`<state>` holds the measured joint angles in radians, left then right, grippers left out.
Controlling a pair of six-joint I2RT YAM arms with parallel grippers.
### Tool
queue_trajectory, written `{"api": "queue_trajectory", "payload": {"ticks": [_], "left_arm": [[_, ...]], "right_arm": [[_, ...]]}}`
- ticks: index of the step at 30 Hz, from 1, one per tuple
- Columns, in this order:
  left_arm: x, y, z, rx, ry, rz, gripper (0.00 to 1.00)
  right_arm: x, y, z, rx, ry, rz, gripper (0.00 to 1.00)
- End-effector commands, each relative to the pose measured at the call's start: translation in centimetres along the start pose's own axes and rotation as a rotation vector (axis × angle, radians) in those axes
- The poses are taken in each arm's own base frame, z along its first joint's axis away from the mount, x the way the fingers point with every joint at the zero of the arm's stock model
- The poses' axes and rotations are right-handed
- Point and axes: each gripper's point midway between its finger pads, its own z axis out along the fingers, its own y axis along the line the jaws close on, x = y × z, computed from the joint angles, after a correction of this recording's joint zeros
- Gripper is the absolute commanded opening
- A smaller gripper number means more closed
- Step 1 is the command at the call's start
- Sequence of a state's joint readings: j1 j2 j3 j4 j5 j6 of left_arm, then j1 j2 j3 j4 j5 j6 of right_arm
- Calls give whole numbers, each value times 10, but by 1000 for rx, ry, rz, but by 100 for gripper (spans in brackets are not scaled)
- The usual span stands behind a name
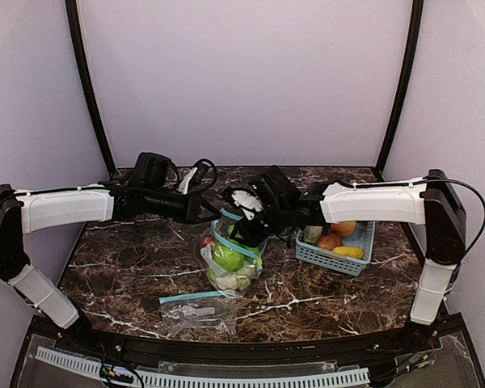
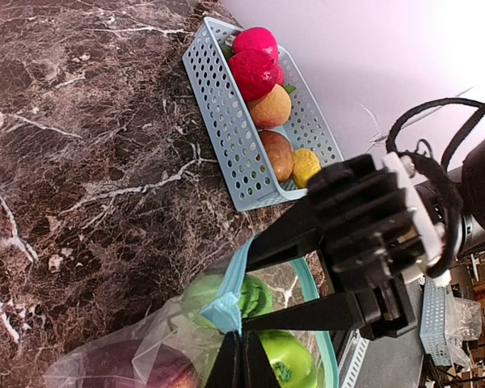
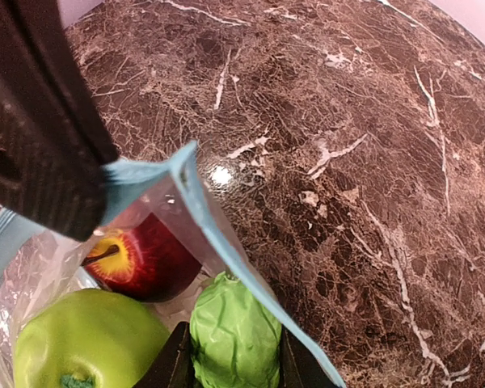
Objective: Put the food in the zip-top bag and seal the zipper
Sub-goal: Adjust the fake vegetable in the zipper food storage bag.
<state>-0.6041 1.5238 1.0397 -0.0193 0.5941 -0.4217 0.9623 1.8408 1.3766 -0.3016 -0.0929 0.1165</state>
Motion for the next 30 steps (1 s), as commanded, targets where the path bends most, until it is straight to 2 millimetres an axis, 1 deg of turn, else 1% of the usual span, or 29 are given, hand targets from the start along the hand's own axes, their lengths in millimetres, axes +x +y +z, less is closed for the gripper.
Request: {"api": "queue_trajectory", "payload": {"ticks": [1,5,9,11,12,13,14,16,19,21,23,25,27,28,30], "left_arm": [[-14,-20,-17,46,-68,83,1],[-11,-21,-18,51,-64,87,1],[-8,-23,-20,65,-63,88,1],[-7,-17,-20,30,-63,72,1],[-7,-8,-20,-20,-65,57,1],[-3,-1,-20,-54,-47,36,1],[-3,9,-21,-105,-52,21,1],[0,22,-22,-162,-49,-17,1],[4,34,-25,-200,-65,-65,1],[2,39,-28,-212,-88,-89,1],[1,41,-31,-218,-105,-105,1],[-1,41,-33,-217,-120,-114,1],[-1,42,-34,-216,-129,-120,1],[-2,42,-35,-217,-131,-122,1],[-1,42,-35,-217,-130,-125,1]], "right_arm": [[27,-6,12,45,118,39,18],[23,-10,10,57,113,59,24],[17,-11,6,54,99,71,35],[13,-9,2,45,87,71,41],[10,-9,-1,42,78,72,45],[7,-6,-5,34,68,72,49],[3,-4,-10,22,58,72,53],[-4,3,-23,-5,31,72,62],[-17,15,-47,-54,-25,68,74],[-22,23,-64,-86,-60,62,79],[-27,29,-83,-109,-108,63,82],[-24,31,-94,-116,-135,74,83],[-17,29,-100,-107,-152,94,81],[-6,27,-98,-99,-144,111,80],[4,24,-98,-94,-156,137,74]]}}
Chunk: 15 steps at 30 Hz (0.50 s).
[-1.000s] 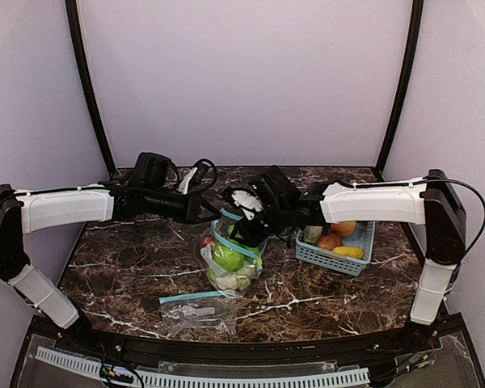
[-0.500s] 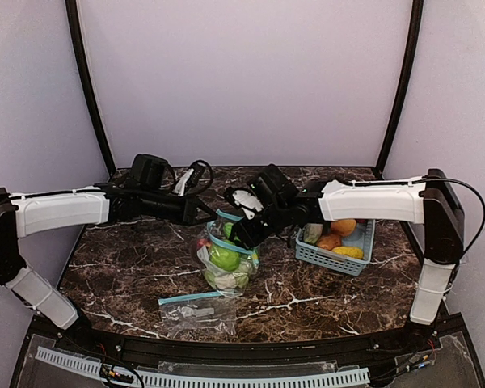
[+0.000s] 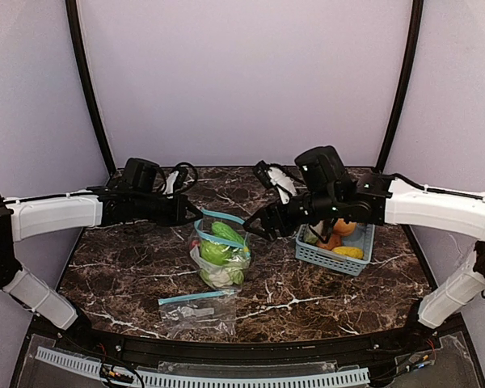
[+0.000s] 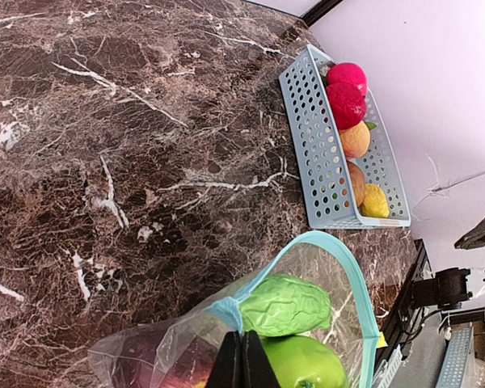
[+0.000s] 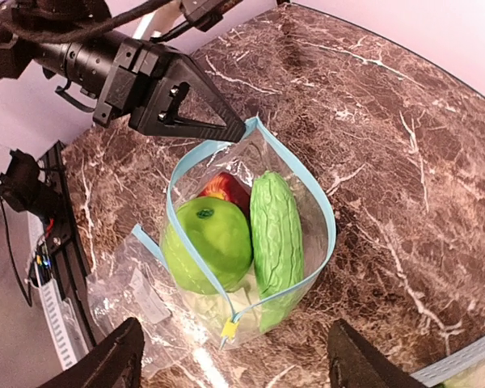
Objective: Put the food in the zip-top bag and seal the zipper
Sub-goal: Adjust the fake vegetable in the zipper food storage bag, then pass from the left arm to the right
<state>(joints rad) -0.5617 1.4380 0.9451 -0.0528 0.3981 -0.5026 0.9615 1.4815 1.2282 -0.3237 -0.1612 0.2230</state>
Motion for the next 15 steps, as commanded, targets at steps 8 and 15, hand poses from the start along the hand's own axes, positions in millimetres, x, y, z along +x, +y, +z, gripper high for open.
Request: {"api": "queue_trajectory", "payload": {"ticks": [8,15], "left_arm": [[-4,-2,-10,-2,-42,-19,1],[-4,-2,-10,1,-39,-19,1]], "right_arm": [[54,-2,13,0,-19,146,50],[62,8,30,-7,9,144,38]]}}
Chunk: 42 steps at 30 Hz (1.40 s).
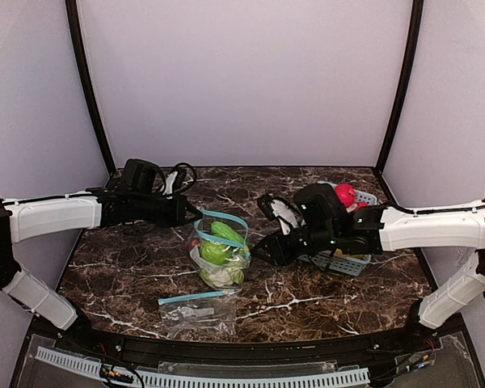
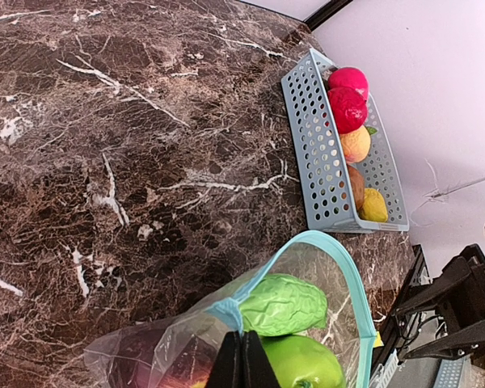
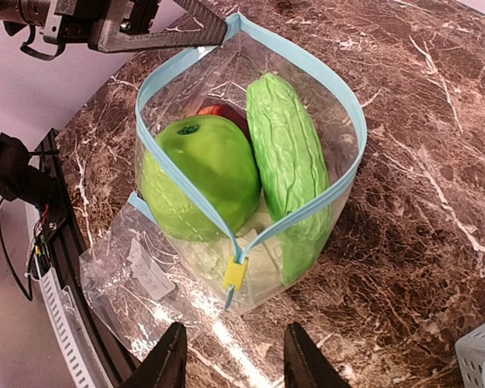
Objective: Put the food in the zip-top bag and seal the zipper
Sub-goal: Pass from the left arm to the right
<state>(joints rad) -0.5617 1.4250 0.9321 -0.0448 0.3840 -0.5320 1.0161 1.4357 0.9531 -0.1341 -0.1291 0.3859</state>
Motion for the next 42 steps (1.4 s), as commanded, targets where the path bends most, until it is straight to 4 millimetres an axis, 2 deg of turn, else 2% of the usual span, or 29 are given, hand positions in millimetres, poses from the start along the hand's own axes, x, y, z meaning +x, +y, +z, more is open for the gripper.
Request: {"api": "queue_trajectory", "payload": {"ticks": [1,16,22,26,32,36,39,41,42], "left_arm": [[-4,-4,-8,8,-24,7,1],[-3,-3,-9,7,-20,13,1],[-4,-3,-10,3,-22,16,1],[-6,-2,-16,-17,-38,30,1],[-10,-16,-42,-2,-85,135,1],[4,-14,-58,-8,-85,163,1],[25,-3,-64,-28,-63,162,3],[35,3,-69,-52,-55,166,9],[38,4,-74,-57,-58,175,17]], "right_arm": [[-9,11,12,-11,-34,1,37],[-7,11,30,2,-13,-13,16],[-8,10,32,9,-13,-18,0],[-11,11,27,9,-24,-35,0],[-12,26,14,-60,-19,-171,0],[-10,27,11,-69,-18,-248,0],[-8,26,15,-67,-12,-287,0],[-6,26,18,-73,-6,-301,0],[-6,27,19,-78,-7,-306,0]]}}
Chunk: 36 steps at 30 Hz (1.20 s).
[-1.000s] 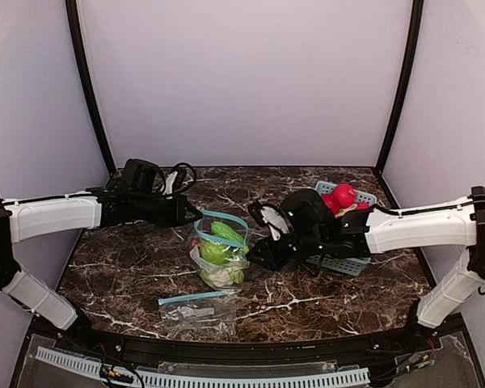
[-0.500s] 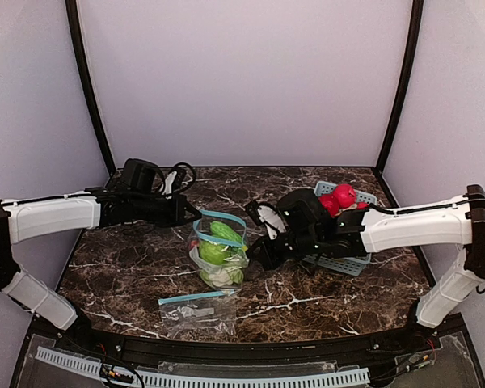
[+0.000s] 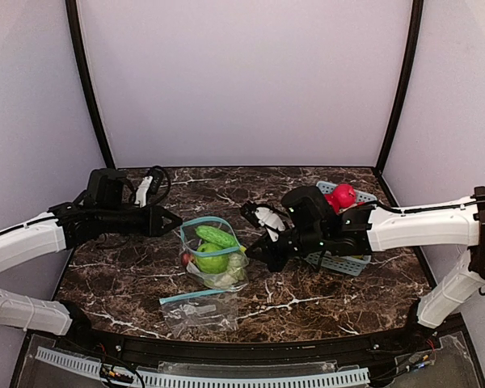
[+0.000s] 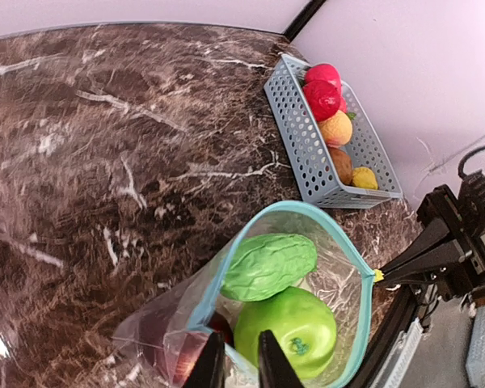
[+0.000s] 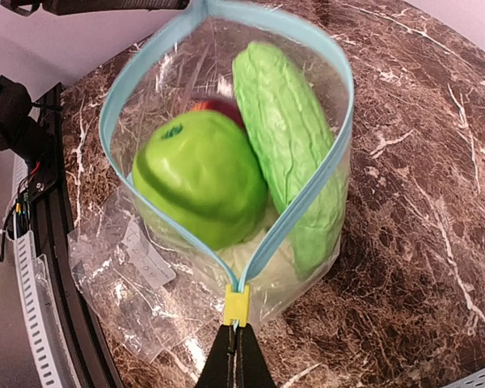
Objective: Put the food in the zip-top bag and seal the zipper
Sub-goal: Pass from the left arm to the right
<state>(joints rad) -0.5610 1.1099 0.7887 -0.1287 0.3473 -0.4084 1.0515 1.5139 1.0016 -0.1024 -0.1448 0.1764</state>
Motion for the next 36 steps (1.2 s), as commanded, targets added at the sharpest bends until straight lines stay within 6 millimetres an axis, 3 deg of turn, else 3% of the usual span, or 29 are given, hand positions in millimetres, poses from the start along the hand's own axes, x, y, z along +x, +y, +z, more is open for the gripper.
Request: {"api": "queue_trajectory", "payload": {"ticks": [1,4,6,8,14,22,28,36], "left_arm": [[26,18,-14,-80,46,24,22],[22,16,-30,-105,14,79,55],[12,10,-41,-103,-28,138,67],[-3,-4,-53,-71,-86,214,70],[-29,-70,-66,206,-164,477,70],[-1,-136,-24,525,-26,709,63],[15,-147,19,644,74,716,49],[20,-151,46,717,128,669,38]], "right_arm": [[-7,9,1,-37,-22,-80,0],[-7,9,4,-39,-28,-86,0],[-6,6,6,-31,-26,-85,0],[-5,6,7,-27,-24,-89,0],[-8,6,2,-24,-58,-123,0],[-12,6,-8,-10,-89,-161,0],[-20,13,-16,-39,-148,-194,0],[-19,14,-21,-48,-170,-204,0]]}}
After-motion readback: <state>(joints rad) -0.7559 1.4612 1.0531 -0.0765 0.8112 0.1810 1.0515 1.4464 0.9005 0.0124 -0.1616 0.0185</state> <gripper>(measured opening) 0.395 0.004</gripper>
